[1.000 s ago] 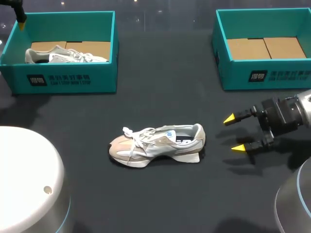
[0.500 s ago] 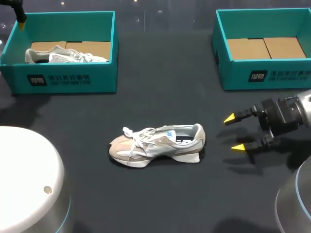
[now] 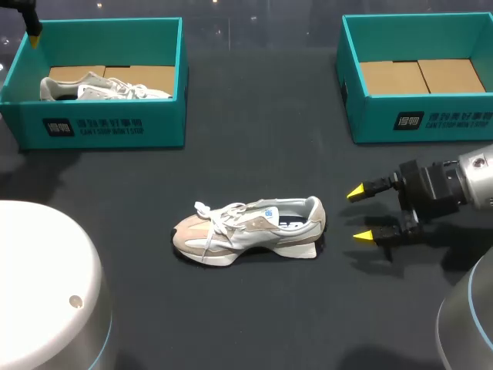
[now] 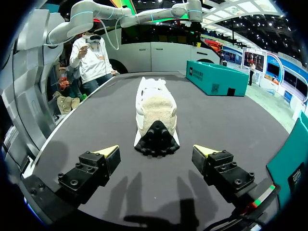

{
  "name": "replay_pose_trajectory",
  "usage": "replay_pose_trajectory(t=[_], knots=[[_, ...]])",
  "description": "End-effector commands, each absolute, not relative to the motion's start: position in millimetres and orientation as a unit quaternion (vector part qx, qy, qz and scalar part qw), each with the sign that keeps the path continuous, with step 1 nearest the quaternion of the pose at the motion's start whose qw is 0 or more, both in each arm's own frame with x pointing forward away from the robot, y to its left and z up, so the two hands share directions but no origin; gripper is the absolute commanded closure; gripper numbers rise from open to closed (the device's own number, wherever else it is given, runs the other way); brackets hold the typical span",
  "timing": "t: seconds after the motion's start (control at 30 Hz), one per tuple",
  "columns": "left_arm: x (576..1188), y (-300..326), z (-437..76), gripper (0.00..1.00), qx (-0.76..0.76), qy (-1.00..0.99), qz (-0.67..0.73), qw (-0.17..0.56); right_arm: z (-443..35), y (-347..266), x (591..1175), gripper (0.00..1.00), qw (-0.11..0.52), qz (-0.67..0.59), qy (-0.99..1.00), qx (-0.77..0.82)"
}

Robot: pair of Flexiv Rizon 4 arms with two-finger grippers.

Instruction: Take the shoe out of the shoebox, open the shoe tongue, remove and reinsert the insole, then place the shoe into the shoebox

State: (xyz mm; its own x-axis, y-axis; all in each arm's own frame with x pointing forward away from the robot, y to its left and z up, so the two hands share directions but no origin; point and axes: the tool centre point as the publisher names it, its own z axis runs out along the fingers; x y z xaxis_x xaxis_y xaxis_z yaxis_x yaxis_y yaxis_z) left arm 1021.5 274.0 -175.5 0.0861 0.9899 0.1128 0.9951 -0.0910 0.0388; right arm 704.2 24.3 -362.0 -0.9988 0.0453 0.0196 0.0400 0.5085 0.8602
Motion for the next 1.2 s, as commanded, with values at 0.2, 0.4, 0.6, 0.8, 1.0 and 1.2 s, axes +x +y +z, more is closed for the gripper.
replay_pose_trajectory(t=[0.2, 0.4, 0.6, 0.8, 1.0, 1.2], knots=[[1021, 274, -175, 0.00, -0.737, -0.673, -0.056, 0.023, -374, 36, 706, 0.00, 0.009, 0.501, 0.864, 0.047], [1021, 274, -175, 0.00, -0.737, -0.673, -0.056, 0.023, -379, 42, 706, 0.00, 0.009, 0.504, 0.861, 0.061], [1021, 274, -175, 0.00, -0.737, -0.673, -0.056, 0.023, -381, 51, 707, 0.00, 0.010, 0.503, 0.861, 0.080], [1021, 274, -175, 0.00, -0.737, -0.673, -0.056, 0.023, -382, 61, 708, 0.00, 0.016, 0.505, 0.859, 0.079], [1021, 274, -175, 0.00, -0.737, -0.673, -0.056, 0.023, -386, 72, 712, 0.00, 0.014, 0.508, 0.858, 0.079], [1021, 274, -175, 0.00, -0.737, -0.673, -0.056, 0.023, -391, 82, 716, 0.00, 0.009, 0.509, 0.857, 0.078]])
